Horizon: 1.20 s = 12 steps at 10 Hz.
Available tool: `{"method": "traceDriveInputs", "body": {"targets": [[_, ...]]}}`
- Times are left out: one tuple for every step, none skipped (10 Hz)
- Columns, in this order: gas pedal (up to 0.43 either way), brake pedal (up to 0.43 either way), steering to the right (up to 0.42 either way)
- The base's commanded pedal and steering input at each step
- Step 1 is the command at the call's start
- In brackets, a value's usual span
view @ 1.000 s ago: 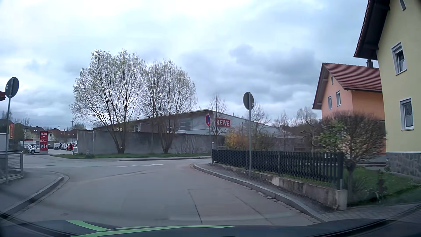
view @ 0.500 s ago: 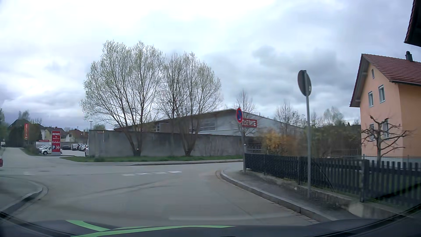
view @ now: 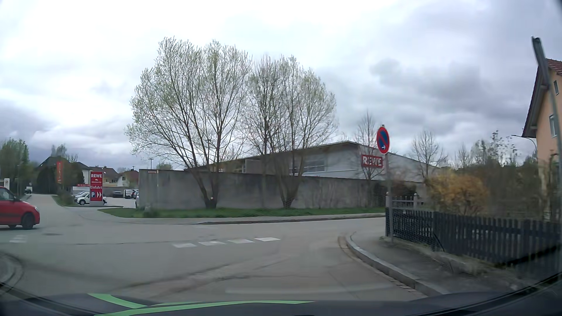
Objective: Follow the waypoints while adhering to traffic rules and regulations
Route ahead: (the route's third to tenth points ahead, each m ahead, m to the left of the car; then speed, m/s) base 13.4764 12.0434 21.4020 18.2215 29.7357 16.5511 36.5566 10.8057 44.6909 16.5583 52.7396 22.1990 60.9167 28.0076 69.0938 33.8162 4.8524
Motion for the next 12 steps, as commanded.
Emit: {"method": "traceDriveInputs", "body": {"targets": [[0.000, 0.232, -0.189], [0.000, 0.232, -0.199], [0.000, 0.232, -0.214], [0.000, 0.232, -0.228], [0.000, 0.238, -0.241], [0.000, 0.244, -0.256], [0.000, 0.244, -0.265], [0.000, 0.244, -0.270], [0.000, 0.244, -0.271], [0.000, 0.244, -0.273], [0.000, 0.244, -0.276], [0.000, 0.244, -0.284]]}}
